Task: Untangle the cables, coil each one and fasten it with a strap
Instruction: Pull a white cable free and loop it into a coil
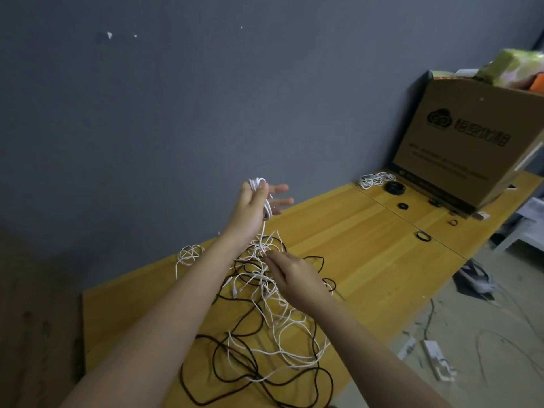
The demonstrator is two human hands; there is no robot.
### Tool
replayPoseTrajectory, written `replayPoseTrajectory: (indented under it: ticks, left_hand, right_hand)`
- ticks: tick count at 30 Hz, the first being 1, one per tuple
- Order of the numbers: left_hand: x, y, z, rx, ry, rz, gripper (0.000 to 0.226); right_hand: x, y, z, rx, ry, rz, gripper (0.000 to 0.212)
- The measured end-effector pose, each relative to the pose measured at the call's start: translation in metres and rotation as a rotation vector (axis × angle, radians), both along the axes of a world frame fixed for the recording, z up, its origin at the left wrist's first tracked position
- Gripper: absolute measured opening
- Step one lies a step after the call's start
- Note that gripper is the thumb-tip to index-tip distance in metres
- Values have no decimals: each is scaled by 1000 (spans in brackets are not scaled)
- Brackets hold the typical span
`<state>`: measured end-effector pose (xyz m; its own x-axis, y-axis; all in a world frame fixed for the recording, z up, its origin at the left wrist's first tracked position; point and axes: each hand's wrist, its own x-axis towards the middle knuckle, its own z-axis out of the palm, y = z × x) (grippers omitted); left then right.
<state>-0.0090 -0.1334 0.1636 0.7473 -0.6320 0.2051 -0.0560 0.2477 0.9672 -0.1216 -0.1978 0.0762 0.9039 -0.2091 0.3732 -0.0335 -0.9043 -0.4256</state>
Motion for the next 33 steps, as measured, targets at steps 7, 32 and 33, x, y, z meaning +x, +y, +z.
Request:
replayPoseTrajectory:
  ticks: [7,32,33]
  left_hand:
    - [22,13,-45,693,-752,-130,21]
    - [16,1,10,74,226,-58,38]
    - [18,1,9,45,258,-33,38]
  right_hand:
    - [-11,-24,28,113,-190,-8,17]
    - [-15,-81,-17,694,-132,-280,17]
    - [-16,-82,-21,654,-111,-299,17]
